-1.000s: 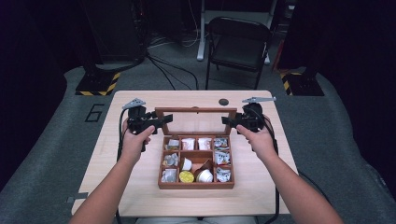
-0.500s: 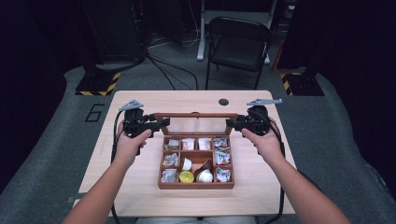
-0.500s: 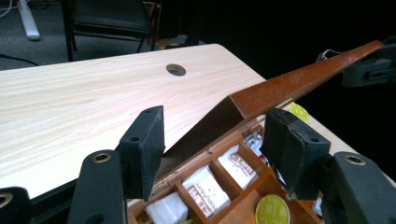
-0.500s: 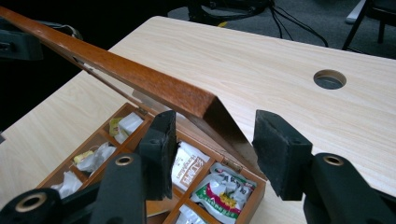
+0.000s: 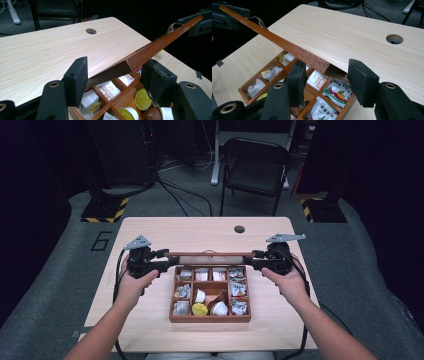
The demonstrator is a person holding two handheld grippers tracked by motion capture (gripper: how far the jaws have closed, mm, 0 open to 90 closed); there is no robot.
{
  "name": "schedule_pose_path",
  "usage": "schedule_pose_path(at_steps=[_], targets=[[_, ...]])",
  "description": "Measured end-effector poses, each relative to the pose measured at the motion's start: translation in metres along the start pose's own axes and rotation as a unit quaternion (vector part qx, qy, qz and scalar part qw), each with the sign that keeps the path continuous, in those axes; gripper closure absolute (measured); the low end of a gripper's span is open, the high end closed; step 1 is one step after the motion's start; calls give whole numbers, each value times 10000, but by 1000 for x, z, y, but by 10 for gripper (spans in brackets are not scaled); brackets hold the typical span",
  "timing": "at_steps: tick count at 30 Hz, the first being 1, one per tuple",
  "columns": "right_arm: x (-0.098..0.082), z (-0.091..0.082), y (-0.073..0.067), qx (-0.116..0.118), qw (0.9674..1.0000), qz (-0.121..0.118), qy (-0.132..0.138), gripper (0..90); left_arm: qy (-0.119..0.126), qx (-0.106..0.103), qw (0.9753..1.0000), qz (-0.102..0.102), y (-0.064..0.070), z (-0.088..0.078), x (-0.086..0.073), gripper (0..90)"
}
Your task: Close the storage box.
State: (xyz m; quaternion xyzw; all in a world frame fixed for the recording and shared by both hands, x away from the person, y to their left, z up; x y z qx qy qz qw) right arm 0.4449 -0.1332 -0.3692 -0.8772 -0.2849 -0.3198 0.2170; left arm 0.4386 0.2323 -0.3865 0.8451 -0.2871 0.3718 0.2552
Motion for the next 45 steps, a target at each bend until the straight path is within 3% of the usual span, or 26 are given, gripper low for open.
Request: schedule_pose_path(at_steps=[17,23,29,37,45], targets=[[-45,-1,-15,166,9998,-25,55,493,-23,-44,9998,194,22,-9,-39,390],[-61,-1,-21,126,9999,-70,92,497,1,15,9999,146,32,-12,-54,392],[-81,2,-29,-48,9995,-244,182,499,-146,178,9992,335,41,-10,-71,393],[-104,9,-35,-119,9992,-336,186,507,-214,176,9995,176,46,-5,-93,392],[-121,16,-36,-78,9995,-308,94,508,-365,166,9991,168,48,1,-108,389]])
Point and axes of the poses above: each handheld gripper's, and its own axes: z roughly forward along the jaws, x roughly out of its top, y roughly to its right, the point moved 3 cm from there along z, roughly forward along the jaws, and after that the axes turned 12 degrees about -y, right-handed, at the moved point
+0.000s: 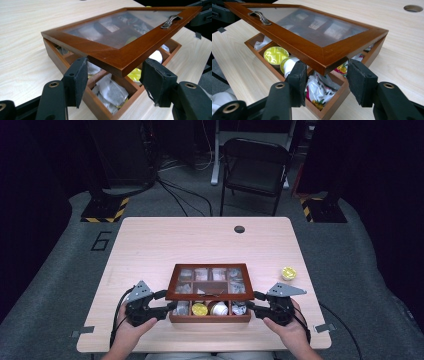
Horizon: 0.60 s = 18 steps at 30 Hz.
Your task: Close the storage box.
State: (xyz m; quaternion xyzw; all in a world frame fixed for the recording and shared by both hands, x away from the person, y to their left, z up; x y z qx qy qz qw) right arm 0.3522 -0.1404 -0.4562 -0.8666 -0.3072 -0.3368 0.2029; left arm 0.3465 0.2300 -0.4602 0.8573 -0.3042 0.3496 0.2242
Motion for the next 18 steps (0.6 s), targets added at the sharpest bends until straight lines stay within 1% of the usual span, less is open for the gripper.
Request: schedule_pose_path(at_steps=[1,2,4,9,11,12,15,16,18], targets=[[-1,1,0,-7,10000,-22,8,508,-6,-2,10000,-11,0,1,-1,389],[-3,2,0,-13,10000,6,-5,508,-18,2,10000,-10,1,1,-3,390],[-5,3,-2,-60,10000,-33,-8,508,-35,28,10000,-8,1,2,-4,390],[-9,3,-4,-150,9998,-120,-13,508,-69,12,10000,-43,2,4,-9,394],[-11,4,-5,-134,9999,-99,-7,508,-35,32,10000,-63,2,4,-10,396],[-11,4,-5,-121,9999,-95,-8,507,-69,-9,10000,-65,2,3,-11,397],[-13,5,-4,-75,9999,-68,-17,507,-63,-5,10000,-77,3,3,-12,397],[-13,5,-4,-69,10000,-43,-17,507,-90,-3,9999,-48,2,3,-13,401],[-15,6,-4,-68,10000,-55,-41,507,-129,-29,9999,-64,3,4,-14,409]])
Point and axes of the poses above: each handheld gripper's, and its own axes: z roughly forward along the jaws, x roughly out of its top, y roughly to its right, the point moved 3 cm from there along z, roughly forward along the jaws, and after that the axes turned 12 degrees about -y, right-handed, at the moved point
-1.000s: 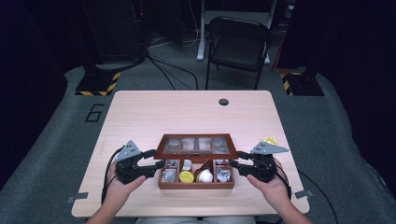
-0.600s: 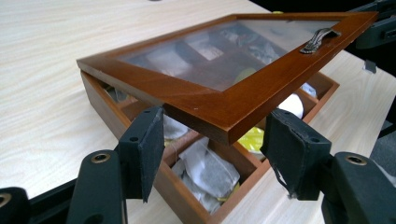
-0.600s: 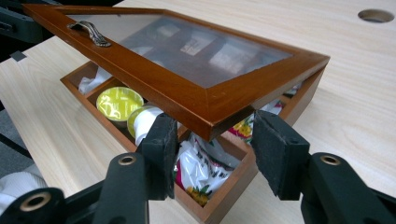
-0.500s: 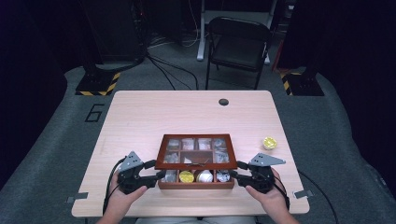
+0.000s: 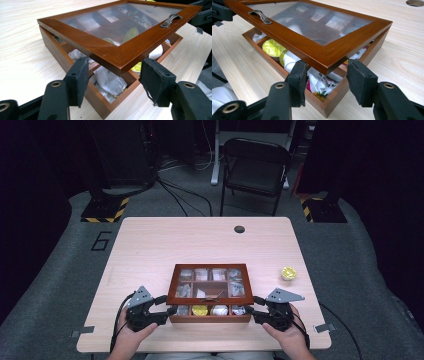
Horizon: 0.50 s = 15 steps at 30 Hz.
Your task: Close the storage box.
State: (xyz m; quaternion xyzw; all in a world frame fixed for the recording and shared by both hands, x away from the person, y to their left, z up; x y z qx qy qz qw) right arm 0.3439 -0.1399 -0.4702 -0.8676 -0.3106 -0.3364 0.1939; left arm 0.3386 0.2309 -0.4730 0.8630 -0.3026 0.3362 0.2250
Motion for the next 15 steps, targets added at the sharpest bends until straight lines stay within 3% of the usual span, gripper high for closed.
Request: schedule_pose_path(at_steps=[6,15], targets=[[-4,3,-1,-7,10000,-22,-69,508,-36,2,10000,-29,1,3,-4,410],[-9,9,-2,-42,9998,-85,-189,508,-162,131,9997,148,2,6,-9,409]])
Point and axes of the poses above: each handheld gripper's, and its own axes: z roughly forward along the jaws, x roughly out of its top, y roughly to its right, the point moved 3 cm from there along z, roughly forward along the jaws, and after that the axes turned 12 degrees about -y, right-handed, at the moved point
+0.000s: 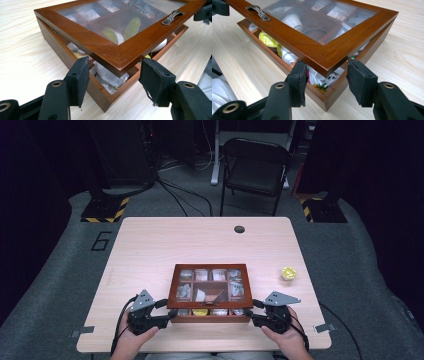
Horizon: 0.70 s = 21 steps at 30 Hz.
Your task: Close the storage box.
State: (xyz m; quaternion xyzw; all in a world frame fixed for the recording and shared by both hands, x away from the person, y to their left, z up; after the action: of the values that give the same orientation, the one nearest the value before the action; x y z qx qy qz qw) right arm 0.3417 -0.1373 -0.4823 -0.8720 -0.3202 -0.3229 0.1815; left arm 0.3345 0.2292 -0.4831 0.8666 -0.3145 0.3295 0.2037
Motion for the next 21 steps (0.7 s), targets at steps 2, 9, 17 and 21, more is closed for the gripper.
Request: schedule_pose_path(at_steps=[2,9,17,21], targets=[[0,1,1,7,10000,-30,2,507,6,-13,10000,-23,1,0,0,414],[-2,5,1,-2,9999,-68,-90,503,-121,9,9999,61,1,1,-2,415],[-5,11,1,-52,9996,-152,-232,503,-256,-40,9996,84,1,6,-6,415],[-7,12,-1,-45,9994,-179,-289,504,-290,-94,9995,32,0,7,-7,415]])
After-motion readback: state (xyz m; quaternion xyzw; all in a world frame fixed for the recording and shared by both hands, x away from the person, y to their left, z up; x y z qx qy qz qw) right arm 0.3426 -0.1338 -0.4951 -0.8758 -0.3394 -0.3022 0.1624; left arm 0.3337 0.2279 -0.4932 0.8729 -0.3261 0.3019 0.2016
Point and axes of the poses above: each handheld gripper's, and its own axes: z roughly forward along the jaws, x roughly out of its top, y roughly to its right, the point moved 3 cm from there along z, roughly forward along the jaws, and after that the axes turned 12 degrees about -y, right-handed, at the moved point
